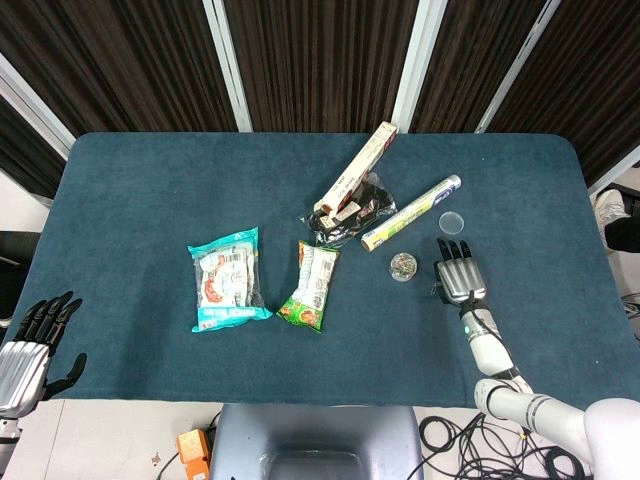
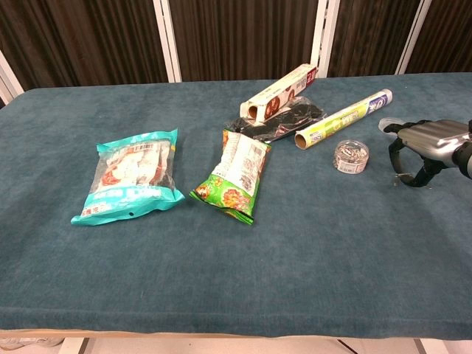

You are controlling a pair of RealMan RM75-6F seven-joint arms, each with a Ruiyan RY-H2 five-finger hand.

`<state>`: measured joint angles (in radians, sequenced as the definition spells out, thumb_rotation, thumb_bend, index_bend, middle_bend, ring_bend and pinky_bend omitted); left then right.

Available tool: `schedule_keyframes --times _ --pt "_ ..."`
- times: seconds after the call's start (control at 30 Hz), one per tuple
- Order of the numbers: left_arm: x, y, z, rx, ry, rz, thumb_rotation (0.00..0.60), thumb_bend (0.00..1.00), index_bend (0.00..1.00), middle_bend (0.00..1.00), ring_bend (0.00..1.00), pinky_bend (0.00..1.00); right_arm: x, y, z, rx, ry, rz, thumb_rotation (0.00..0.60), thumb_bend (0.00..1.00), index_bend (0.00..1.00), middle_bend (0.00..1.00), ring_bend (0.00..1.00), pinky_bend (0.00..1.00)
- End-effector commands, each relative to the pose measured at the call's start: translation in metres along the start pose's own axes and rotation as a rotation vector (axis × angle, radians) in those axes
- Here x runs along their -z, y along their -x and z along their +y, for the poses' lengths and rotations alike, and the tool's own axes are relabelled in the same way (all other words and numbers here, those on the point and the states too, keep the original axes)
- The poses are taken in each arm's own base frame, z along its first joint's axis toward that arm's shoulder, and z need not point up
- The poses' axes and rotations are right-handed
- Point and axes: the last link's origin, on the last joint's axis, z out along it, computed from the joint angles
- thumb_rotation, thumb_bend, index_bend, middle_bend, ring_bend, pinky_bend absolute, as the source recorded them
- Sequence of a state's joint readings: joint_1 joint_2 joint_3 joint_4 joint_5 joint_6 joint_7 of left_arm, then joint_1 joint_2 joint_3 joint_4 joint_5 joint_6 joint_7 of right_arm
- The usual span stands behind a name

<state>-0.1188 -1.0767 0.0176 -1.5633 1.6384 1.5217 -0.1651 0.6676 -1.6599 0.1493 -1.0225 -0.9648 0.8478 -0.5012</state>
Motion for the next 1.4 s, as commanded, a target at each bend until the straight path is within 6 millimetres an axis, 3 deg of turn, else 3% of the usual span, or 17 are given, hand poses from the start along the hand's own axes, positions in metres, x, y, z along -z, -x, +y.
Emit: schedule_keyframes --times 0.03,1.23,1.4 --pt "-0.0001 -0.0001 0.0001 0.000 0.001 0.000 0.600 0.43 0.00 0.01 0.00 0.07 -0.0003 -0.0001 -0.0003 0.001 -0.001 0.001 0.600 0.32 0.56 0.00 0.00 0.00" --pt "-0.0011 0.0004 0.0008 0.002 0.004 0.001 0.600 0.43 0.00 0.01 0.00 0.07 0.0017 -0.0006 0.0063 0.018 0.007 -0.005 0.600 0.32 0.61 0.01 0.00 0.00" --pt "-0.0008 0.0005 0.0010 0.003 0.005 0.001 0.600 0.43 0.00 0.01 0.00 0.07 0.0021 -0.0009 0.0063 0.017 0.006 -0.004 0.600 0.37 0.62 0.01 0.00 0.00"
